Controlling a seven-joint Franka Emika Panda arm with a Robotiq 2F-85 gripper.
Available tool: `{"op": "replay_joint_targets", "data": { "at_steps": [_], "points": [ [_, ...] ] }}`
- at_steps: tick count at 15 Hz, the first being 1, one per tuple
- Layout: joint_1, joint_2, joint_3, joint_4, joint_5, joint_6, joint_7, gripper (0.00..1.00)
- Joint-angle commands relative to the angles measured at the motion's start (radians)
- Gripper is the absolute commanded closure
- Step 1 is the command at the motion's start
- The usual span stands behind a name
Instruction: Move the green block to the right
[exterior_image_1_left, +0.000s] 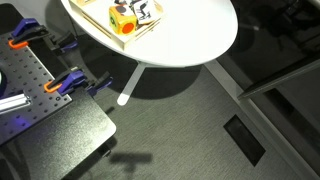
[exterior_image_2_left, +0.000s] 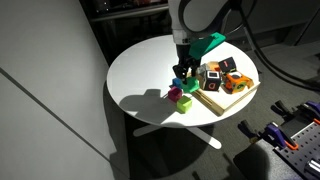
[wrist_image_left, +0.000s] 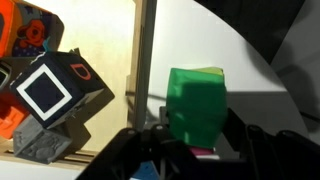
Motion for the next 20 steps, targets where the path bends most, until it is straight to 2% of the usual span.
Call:
{"op": "replay_joint_targets", "data": {
  "at_steps": [1,7,15,16,17,19,20],
  "points": [
    [-0.005,-0.113,-0.013,-0.127,-0.029,0.009,0.074,0.7],
    [-0.047,-0.232,-0.033,-0.301,-0.066,0.06,0.149,0.7],
    [-0.142,-0.323,-0.06,-0.482,-0.123,0.247,0.184,0.7],
    [-0.15,-0.331,-0.062,-0.495,-0.135,0.264,0.191,0.58],
    [-0.155,-0.34,-0.061,-0.505,-0.143,0.271,0.196,0.2],
    [-0.163,-0.355,-0.055,-0.517,-0.145,0.277,0.195,0.19],
    [-0.165,-0.365,-0.052,-0.521,-0.144,0.273,0.197,0.14]
  ]
}}
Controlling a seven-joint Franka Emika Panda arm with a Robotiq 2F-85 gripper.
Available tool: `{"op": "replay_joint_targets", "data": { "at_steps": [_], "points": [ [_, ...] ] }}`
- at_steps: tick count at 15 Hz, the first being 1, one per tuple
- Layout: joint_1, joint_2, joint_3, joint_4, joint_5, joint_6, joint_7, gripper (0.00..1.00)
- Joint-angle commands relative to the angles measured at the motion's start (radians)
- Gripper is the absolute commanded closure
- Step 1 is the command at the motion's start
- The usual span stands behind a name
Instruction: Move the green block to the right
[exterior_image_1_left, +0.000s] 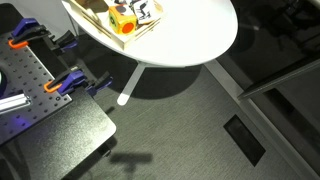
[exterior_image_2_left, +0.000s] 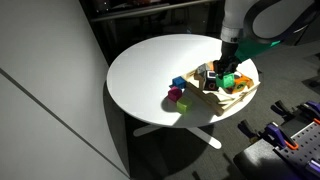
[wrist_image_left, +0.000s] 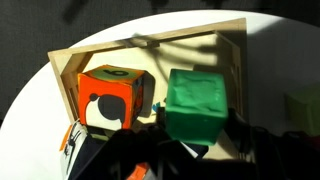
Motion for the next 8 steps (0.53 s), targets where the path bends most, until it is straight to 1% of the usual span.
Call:
{"op": "replay_joint_targets", "data": {
  "at_steps": [1,2,5,8],
  "points": [
    [-0.012,-0.069,0.014,-0.044,-0.021,0.005,0.033,0.05],
    [-0.012,-0.08,0.017,-0.046,-0.017,0.0,0.031,0.01],
    [-0.01,-0.117,0.034,-0.048,0.028,-0.026,-0.006,0.0],
    [-0.004,-0.151,0.054,-0.046,0.114,-0.056,-0.072,0.0]
  ]
}}
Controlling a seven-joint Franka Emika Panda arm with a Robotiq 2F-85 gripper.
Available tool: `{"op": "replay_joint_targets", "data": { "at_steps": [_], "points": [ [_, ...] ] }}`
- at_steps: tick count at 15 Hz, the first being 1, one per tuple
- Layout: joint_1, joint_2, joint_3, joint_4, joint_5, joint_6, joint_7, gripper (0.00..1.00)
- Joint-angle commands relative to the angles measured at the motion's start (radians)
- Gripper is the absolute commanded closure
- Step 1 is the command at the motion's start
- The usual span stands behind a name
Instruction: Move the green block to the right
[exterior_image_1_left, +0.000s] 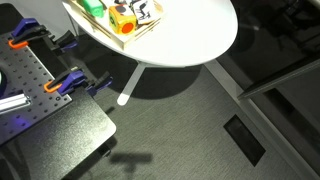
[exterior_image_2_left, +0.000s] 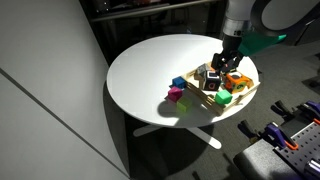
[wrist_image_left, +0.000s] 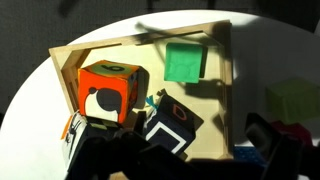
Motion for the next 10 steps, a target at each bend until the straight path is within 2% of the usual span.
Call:
{"op": "replay_joint_targets", "data": {
  "at_steps": [1,6,10],
  "points": [
    [-0.002,-0.075,0.03,-0.016,0.114,-0.054,-0.091,0.0],
    [0.003,-0.139,0.043,0.004,0.263,-0.19,-0.222,0.0],
    [-0.003,-0.186,0.044,0.031,0.285,-0.339,-0.233,0.0]
  ]
}}
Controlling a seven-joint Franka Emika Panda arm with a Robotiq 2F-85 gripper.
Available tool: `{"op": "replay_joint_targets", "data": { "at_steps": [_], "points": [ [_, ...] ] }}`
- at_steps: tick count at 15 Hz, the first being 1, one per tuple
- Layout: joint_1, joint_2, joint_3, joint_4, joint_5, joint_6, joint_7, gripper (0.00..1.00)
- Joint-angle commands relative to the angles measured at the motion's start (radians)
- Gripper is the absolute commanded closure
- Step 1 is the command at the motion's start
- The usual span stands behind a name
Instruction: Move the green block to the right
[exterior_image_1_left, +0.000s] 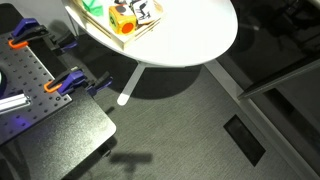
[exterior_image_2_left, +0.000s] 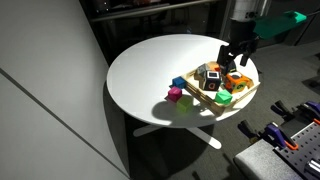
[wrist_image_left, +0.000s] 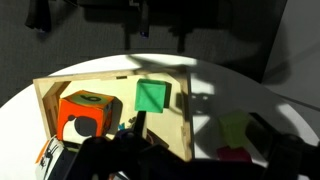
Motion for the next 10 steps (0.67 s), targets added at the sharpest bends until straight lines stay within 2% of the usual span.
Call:
{"op": "replay_joint_targets", "data": {
  "at_steps": [1,8,10],
  "points": [
    [-0.011,-0.058,0.008,0.024,0.017,-0.117,-0.011,0.0],
    [-0.026,-0.127,0.045,0.024,-0.061,-0.116,0.08,0.0],
    [-0.019,-0.109,0.039,0.018,-0.034,-0.097,0.048,0.0]
  ]
}}
